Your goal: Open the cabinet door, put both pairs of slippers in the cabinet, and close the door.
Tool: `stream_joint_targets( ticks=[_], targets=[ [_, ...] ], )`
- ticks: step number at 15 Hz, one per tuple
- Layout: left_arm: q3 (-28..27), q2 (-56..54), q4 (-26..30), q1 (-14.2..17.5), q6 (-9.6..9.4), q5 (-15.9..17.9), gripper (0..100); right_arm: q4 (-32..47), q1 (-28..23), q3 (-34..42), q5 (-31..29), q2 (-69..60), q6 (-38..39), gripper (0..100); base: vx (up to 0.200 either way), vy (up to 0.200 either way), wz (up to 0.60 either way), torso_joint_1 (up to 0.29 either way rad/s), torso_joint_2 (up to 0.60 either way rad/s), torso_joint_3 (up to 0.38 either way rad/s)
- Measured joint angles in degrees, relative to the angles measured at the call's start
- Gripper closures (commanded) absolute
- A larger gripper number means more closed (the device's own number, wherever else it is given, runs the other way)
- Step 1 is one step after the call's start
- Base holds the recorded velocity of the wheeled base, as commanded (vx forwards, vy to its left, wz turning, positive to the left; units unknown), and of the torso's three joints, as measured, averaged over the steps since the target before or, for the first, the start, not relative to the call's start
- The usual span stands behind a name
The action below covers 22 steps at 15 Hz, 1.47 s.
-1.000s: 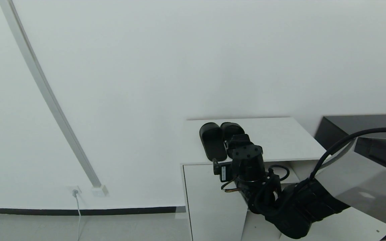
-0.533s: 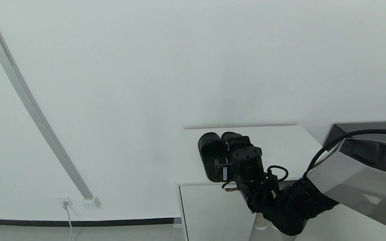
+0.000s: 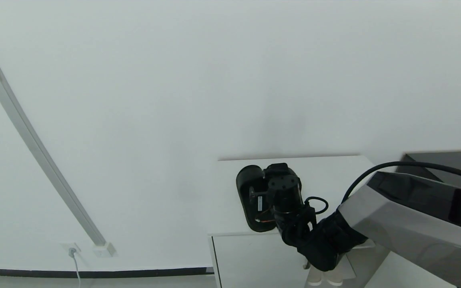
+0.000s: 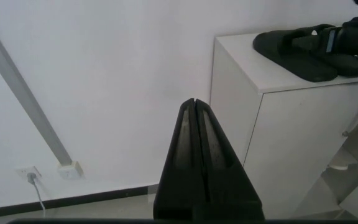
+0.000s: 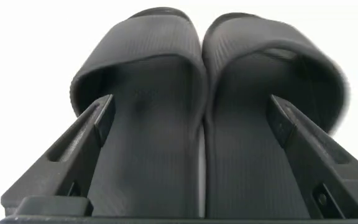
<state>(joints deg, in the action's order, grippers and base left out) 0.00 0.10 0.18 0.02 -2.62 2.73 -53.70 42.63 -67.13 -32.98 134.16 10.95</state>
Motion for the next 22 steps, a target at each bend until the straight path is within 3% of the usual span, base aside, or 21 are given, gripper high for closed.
stream_joint_targets(
  ticks=[5,10,11,17,22],
  targets=[
    [0.0,0.0,0.0,0.0,0.13,-0.7,100,1.2,-2.1,-9.4,0.7,6.4,-2.3,0,0.000,0.000,0.00,0.000,0.00,0.000],
    [0.0,0.0,0.0,0.0,0.16,-1.1,100,1.3,-3.2,-13.0,1.0,9.4,-3.3,0,0.000,0.000,0.00,0.000,0.00,0.000],
    [0.0,0.0,0.0,0.0,0.16,-1.1,100,1.3,-3.3,-13.1,1.1,9.5,-3.3,100,0.000,0.000,0.00,0.000,0.00,0.000],
    [0.0,0.0,0.0,0.0,0.49,-1.1,100,0.9,-3.1,-12.9,1.0,9.6,-4.3,100,0.000,0.000,0.00,0.000,0.00,0.000],
    [0.0,0.0,0.0,0.0,0.85,-1.1,100,-0.7,-0.6,-8.0,1.0,6.1,-5.0,100,0.000,0.000,0.00,0.000,0.00,0.000]
  ],
)
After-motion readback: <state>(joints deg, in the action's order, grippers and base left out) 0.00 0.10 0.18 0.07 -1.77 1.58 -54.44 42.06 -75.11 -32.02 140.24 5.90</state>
